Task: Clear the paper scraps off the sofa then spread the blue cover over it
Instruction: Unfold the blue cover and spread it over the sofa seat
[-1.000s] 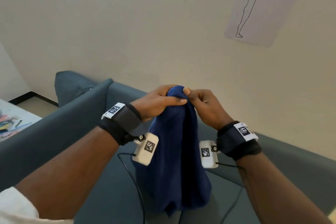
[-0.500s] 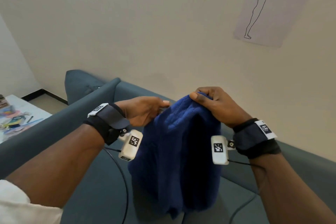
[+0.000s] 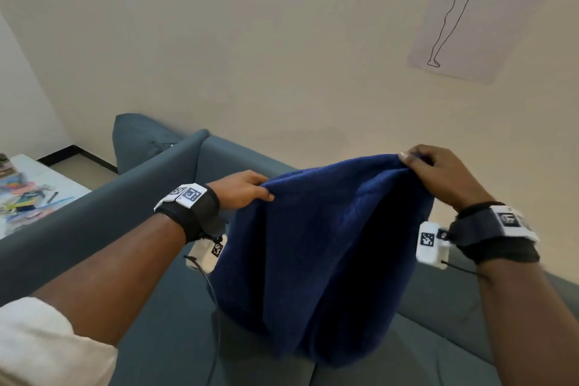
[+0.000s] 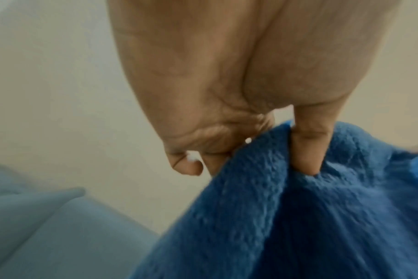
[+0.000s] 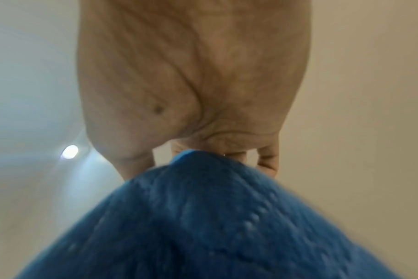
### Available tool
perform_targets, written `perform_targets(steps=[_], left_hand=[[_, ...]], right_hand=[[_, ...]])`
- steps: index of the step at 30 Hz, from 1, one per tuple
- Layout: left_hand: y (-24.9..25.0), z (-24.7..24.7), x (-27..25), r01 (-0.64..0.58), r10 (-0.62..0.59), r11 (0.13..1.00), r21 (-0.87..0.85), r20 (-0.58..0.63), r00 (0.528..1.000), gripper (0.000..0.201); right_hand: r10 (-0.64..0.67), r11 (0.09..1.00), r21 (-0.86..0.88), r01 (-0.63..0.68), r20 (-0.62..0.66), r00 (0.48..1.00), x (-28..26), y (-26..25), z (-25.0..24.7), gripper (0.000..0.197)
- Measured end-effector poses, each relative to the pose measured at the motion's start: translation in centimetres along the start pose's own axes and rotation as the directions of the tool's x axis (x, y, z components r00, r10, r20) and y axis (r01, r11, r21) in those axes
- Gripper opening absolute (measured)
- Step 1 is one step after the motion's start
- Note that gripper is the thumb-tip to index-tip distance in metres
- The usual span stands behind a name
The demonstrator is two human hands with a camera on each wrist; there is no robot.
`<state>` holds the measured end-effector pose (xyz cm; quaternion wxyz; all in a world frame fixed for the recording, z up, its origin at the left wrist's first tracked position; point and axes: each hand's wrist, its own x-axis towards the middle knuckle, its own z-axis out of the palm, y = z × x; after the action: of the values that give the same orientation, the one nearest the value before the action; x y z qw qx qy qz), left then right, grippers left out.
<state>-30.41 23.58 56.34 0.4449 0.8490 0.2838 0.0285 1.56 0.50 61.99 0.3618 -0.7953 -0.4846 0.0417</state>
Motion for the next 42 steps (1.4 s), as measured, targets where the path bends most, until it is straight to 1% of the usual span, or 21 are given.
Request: perform_targets(steps=[2,4,6,9,11,13,17,20,21,22,24,25,27,28,29,31,33,34,37,40,42], left_hand=[[1.7,0.4,-0.2,-0.108,0.105,0.991,-0.085,-0.037,0.994,0.040],[4.0,0.8,-0.4,-0.207,0.204,0.969,-0.135,-0.037,0.978,0.039],[6.2,1.0,0.0,-0.279,0.276,0.952,-0.128,-0.045,0.960,0.040],[8.5,0.7,0.1,-0.327,0.322,0.939,-0.103,-0.063,0.945,0.043],[8.5,0.0,-0.2,-0.317,0.309,0.937,-0.149,-0.073,0.948,0.038],[7.6,-0.7,-0.9,-0.280,0.279,0.936,-0.213,-0.036,0.960,0.038],[4.8,-1.1,-1.4,-0.126,0.146,0.963,-0.240,0.067,0.987,0.025],[2.2,-1.2,-1.0,-0.100,0.121,0.968,-0.229,0.081,0.989,0.040],[1.6,-1.5,-0.9,-0.110,0.126,0.969,-0.220,0.060,0.990,0.041],[1.1,-1.8,-0.8,-0.136,0.142,0.971,-0.195,0.020,0.990,0.035],[0.9,-2.2,-0.6,-0.209,0.203,0.977,-0.049,-0.110,0.973,0.019],[1.0,-2.3,-0.5,-0.231,0.239,0.971,0.065,-0.179,0.954,0.019],[1.2,-1.8,-0.4,-0.247,0.295,0.948,0.202,-0.265,0.918,0.025],[1.5,-1.3,-0.4,-0.271,0.324,0.939,0.212,-0.279,0.904,0.026],[2.1,-0.7,-0.4,-0.306,0.359,0.927,0.217,-0.277,0.891,0.028],[3.5,0.7,-0.5,-0.372,0.427,0.895,0.246,-0.229,0.875,0.029],[4.8,2.0,-0.4,-0.404,0.453,0.873,0.273,-0.150,0.879,0.028],[5.3,2.4,-0.4,-0.410,0.448,0.875,0.257,-0.113,0.887,0.027],[6.0,2.5,-1.0,-0.368,0.382,0.913,0.177,-0.047,0.923,0.024],[5.0,1.3,-1.4,-0.270,0.277,0.950,0.157,-0.024,0.960,0.030],[4.2,0.6,-1.7,-0.227,0.221,0.959,0.168,0.056,0.974,0.018]], right_hand=[[-0.048,0.996,-0.078,0.047,-0.018,0.999,-0.6,-0.8,2.1,0.032],[-0.144,0.988,-0.058,0.143,0.002,0.990,-1.2,-2.7,4.6,0.043],[-0.207,0.977,0.054,0.205,0.044,0.977,-1.8,-5.4,6.9,0.046],[-0.201,0.938,0.303,0.171,0.071,0.977,-2.3,-8.8,8.5,0.048],[-0.179,0.876,0.457,0.154,0.012,0.984,-1.9,-9.5,8.2,0.042],[-0.156,0.828,0.540,0.151,-0.037,0.987,-1.4,-9.6,6.9,0.039],[-0.148,0.830,0.519,0.204,-0.147,0.978,-0.6,-9.9,4.0,0.063],[-0.119,0.857,0.461,0.231,-0.259,0.958,-0.1,-9.4,1.2,0.051],[-0.118,0.880,0.417,0.229,-0.274,0.955,0.0,-8.9,0.4,0.049],[-0.126,0.907,0.358,0.221,-0.269,0.955,0.2,-8.1,-0.2,0.049],[-0.144,0.969,0.175,0.176,-0.183,0.973,0.7,-5.7,-0.7,0.043],[-0.130,0.991,0.026,0.133,-0.089,0.988,1.0,-4.3,-0.8,0.034],[0.008,0.967,-0.255,0.032,0.155,0.988,0.7,-2.6,0.1,0.029],[0.058,0.958,-0.285,0.014,0.243,0.968,0.1,-2.4,1.0,0.032],[0.050,0.973,-0.231,0.020,0.293,0.955,-0.4,-2.4,2.1,0.033],[-0.064,0.998,0.038,0.056,0.306,0.950,-1.6,-4.2,4.9,0.030],[-0.161,0.961,0.266,0.079,0.303,0.939,-2.4,-6.6,7.5,0.029],[-0.200,0.941,0.324,0.095,0.307,0.931,-2.6,-7.6,8.6,0.027],[-0.251,0.920,0.371,0.124,0.315,0.915,-2.8,-9.2,10.3,0.015],[-0.280,0.925,0.340,0.171,0.304,0.911,-2.6,-9.2,10.0,0.016],[-0.296,0.922,0.341,0.185,0.309,0.904,-2.4,-9.1,9.5,0.015]])
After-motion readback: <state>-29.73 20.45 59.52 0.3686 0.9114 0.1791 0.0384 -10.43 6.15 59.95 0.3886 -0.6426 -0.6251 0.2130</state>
